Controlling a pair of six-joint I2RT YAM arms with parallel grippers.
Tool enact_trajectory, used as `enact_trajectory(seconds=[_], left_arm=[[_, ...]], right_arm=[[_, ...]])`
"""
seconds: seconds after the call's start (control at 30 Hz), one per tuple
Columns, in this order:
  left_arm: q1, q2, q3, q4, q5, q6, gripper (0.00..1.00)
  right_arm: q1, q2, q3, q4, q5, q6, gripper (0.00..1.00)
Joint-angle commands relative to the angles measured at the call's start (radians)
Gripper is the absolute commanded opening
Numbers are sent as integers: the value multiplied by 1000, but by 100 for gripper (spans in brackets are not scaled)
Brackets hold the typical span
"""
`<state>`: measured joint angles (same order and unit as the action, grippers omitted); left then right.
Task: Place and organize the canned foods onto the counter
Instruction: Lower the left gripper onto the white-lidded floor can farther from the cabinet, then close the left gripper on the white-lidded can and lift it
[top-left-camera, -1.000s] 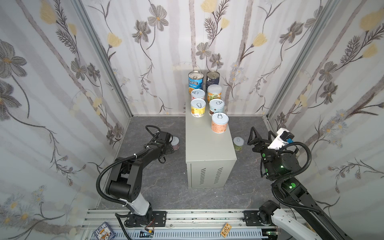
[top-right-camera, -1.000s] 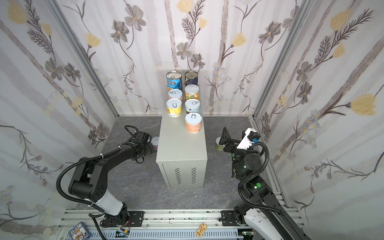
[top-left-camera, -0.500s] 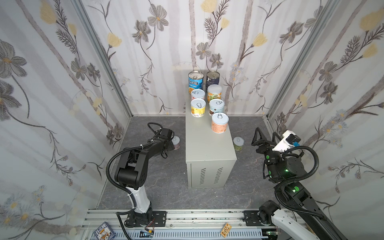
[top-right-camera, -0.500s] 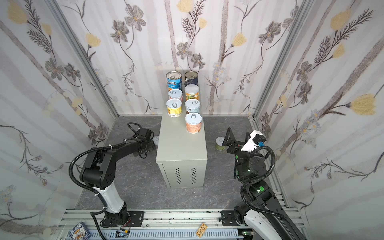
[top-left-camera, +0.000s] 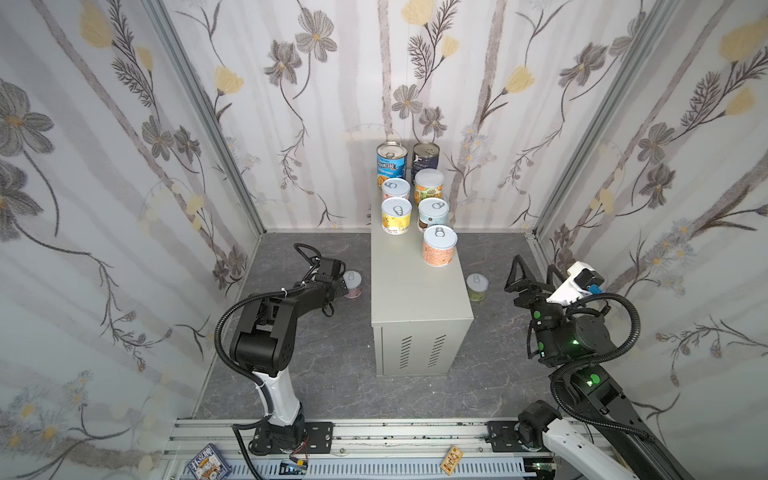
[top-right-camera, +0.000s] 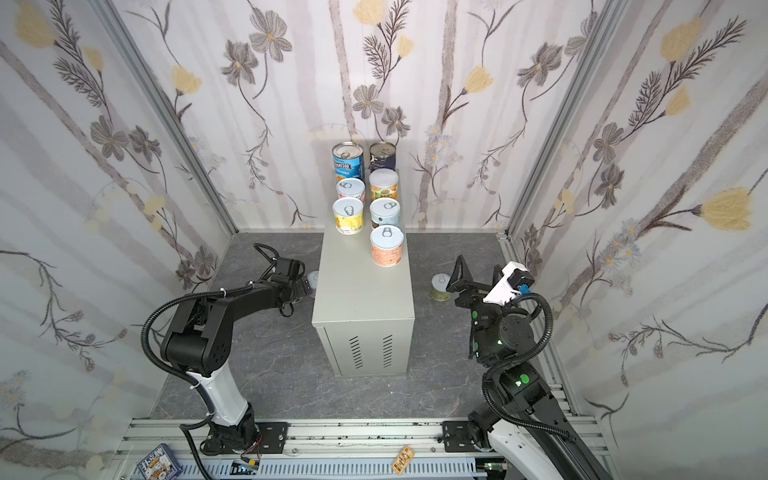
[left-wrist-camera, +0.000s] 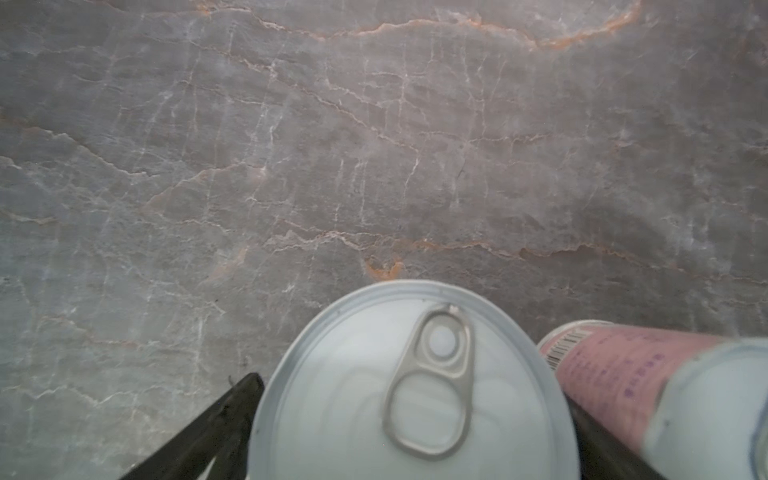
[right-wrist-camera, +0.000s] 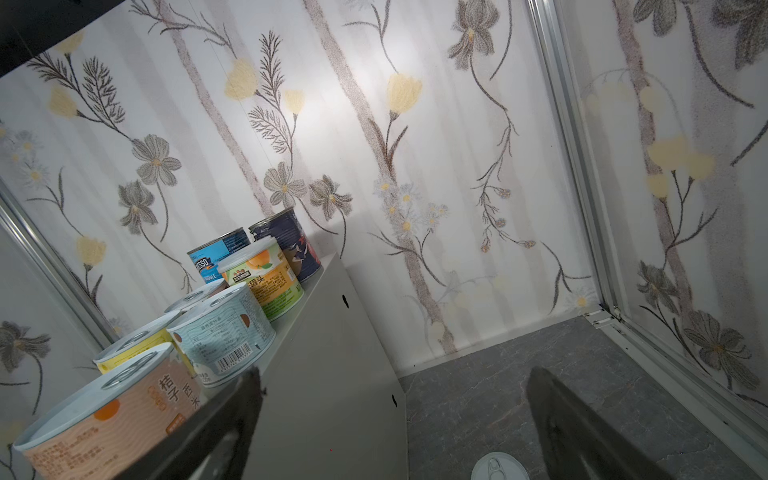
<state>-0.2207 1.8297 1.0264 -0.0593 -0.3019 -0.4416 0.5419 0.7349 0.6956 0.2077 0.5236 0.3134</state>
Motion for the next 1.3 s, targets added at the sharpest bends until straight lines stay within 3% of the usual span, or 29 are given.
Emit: enact_trajectory(seconds=[0.0,0.23,0.7,1.27], left_arm=[[3,5,-20,111,2,21,100],[5,-10,-52,157,-26,13,96],[5,25,-1,85,-34,1,84],[4,42,25,33,-19,-2,77]], right_arm=[[1,5,9,-14,1,10,100],[1,9,16,-21,-5,12,100],[0,3,20,-39,-10,12,100],[-1,1,19,-59,-5,12,100]])
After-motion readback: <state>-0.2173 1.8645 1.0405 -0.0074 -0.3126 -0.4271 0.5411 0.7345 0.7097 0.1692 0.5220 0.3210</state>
